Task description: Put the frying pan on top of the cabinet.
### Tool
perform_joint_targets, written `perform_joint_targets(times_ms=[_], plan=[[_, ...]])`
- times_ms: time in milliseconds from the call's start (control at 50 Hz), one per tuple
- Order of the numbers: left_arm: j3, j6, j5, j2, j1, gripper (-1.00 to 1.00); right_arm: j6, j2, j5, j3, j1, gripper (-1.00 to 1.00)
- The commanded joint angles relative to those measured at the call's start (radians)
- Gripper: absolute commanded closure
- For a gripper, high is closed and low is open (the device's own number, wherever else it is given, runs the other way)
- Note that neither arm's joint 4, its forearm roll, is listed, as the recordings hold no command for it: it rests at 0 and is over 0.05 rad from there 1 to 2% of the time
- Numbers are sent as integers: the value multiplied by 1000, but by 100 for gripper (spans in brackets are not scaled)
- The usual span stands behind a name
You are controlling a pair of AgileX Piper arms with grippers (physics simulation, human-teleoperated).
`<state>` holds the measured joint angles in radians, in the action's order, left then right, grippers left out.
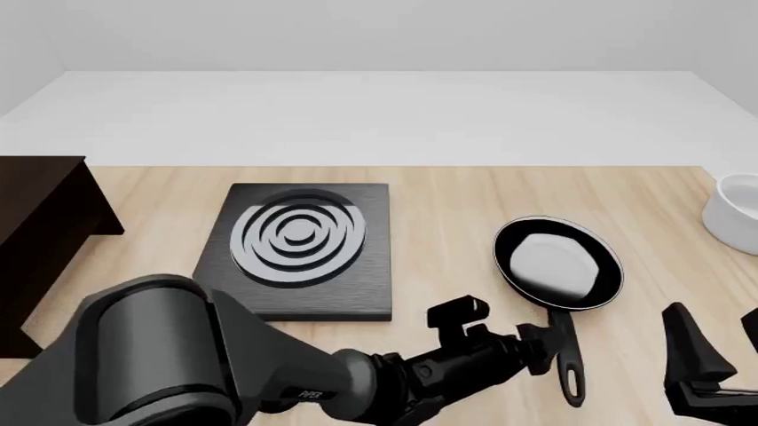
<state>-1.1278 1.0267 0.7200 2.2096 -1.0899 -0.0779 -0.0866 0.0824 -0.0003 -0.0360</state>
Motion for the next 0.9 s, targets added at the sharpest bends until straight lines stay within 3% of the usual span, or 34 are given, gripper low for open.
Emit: perform_joint_targets(times_ms=[20, 900], plan=[[-18, 6, -8, 6, -13, -100, 1, -10, 10, 0, -1, -100], [-125, 52, -46, 122, -13, -100, -28, -35, 31, 0, -15, -100]])
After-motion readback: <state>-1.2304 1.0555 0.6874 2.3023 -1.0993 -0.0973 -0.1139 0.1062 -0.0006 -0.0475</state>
